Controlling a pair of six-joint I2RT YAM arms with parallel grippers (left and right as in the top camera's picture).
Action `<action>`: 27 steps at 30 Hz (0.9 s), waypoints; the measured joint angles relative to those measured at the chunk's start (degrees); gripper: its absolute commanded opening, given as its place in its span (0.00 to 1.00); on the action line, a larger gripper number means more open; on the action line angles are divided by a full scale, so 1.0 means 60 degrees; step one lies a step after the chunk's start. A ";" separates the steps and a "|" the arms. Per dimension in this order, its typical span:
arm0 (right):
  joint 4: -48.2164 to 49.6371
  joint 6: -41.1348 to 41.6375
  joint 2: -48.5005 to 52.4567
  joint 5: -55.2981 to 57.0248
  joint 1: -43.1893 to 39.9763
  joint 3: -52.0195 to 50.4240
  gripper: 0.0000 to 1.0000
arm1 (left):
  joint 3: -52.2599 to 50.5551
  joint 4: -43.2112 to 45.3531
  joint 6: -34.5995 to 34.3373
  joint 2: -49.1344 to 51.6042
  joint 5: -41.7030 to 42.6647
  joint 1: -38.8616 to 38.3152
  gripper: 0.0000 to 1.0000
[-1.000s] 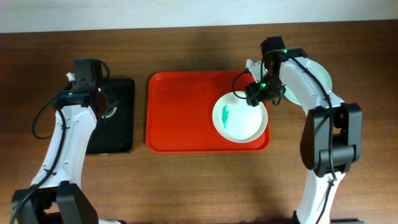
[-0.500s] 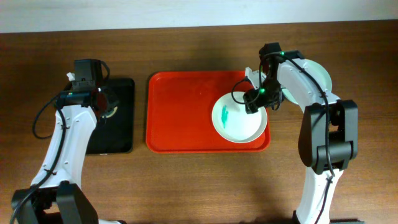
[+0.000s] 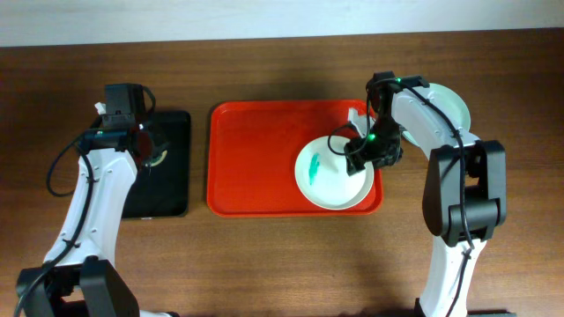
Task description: Clean dirty plates on tray and stack at the side
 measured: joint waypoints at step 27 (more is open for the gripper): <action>0.1293 0.3297 -0.0091 -0.0393 0.0000 -0.1133 0.11 | 0.0000 0.0000 0.0000 0.0000 0.0280 0.0000 0.00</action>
